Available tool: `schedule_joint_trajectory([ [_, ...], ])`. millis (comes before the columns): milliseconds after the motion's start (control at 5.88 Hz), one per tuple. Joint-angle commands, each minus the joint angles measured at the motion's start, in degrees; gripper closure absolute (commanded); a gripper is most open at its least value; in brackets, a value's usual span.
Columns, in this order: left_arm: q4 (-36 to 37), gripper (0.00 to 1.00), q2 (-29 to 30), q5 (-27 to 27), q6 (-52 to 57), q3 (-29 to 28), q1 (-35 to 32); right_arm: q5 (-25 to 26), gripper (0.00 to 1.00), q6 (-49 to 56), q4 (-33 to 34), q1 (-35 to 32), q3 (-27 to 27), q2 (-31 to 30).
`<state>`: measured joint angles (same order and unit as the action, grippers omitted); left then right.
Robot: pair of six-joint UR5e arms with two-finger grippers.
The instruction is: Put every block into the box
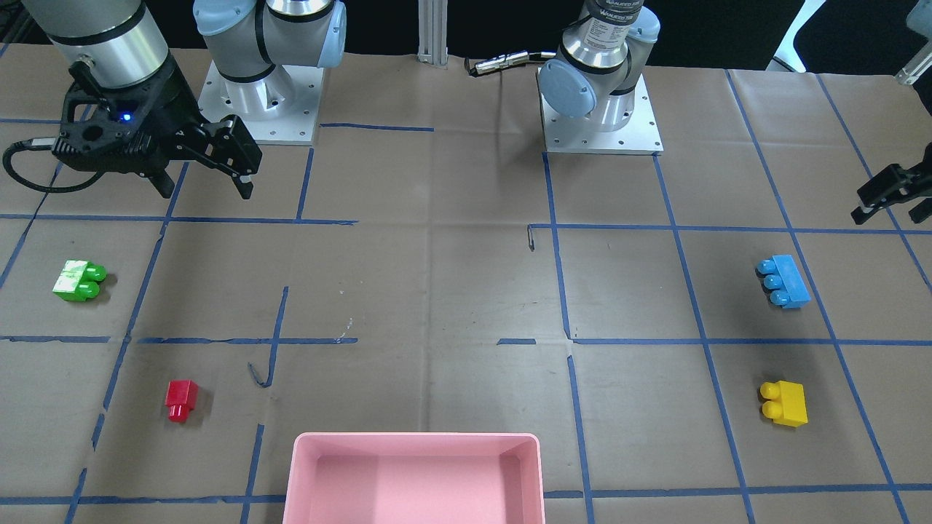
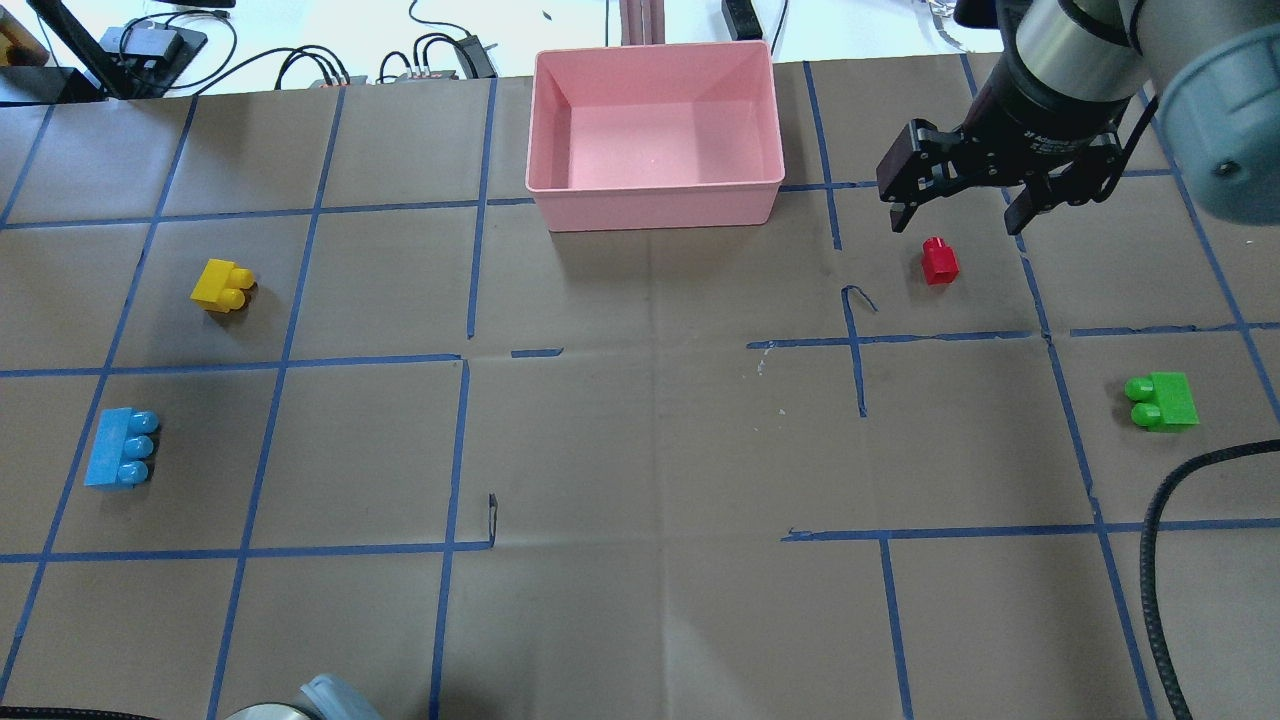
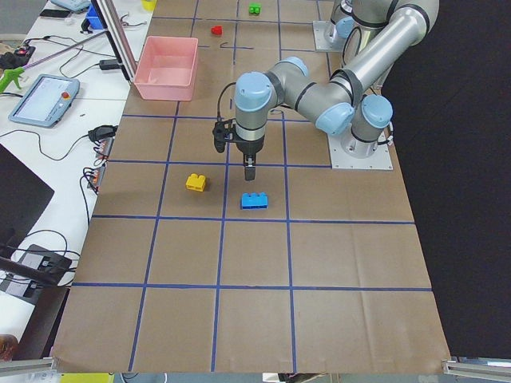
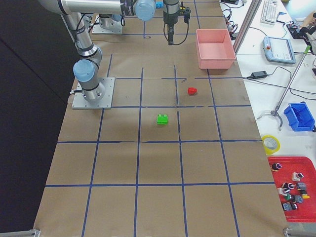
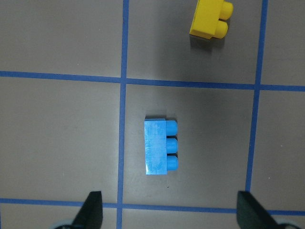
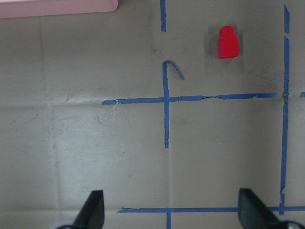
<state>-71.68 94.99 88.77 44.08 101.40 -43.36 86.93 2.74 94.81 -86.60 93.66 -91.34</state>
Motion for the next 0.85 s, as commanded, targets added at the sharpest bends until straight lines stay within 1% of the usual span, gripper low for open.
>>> schedule_joint_trajectory([
  [0, 13.7, 0.01, 1.3, -0.2, 0.1, 10.0, 0.1, 0.3, 0.0, 10.6, 4.6, 8.2, 4.0, 0.7],
  [170, 14.9, 0.01, 4.9, -0.4, 0.2, 9.9, 0.1, -0.1, 0.0, 20.2, 9.3, 14.4, 7.6, 0.7],
  [340, 15.1, 0.01, 8.1, -0.8, 0.2, 9.8, 0.0, 0.6, 0.0, 22.7, 11.3, 17.9, 8.8, 1.1],
  [510, 18.0, 0.01, 11.1, -1.1, 0.2, 10.4, -0.1, 1.6, 0.0, 22.7, 11.4, 23.1, 9.5, 1.5],
  [680, 19.7, 0.01, 13.4, -1.1, 0.1, 10.6, -0.2, 5.5, 0.0, 22.6, 13.0, 25.9, 11.8, 2.8],
])
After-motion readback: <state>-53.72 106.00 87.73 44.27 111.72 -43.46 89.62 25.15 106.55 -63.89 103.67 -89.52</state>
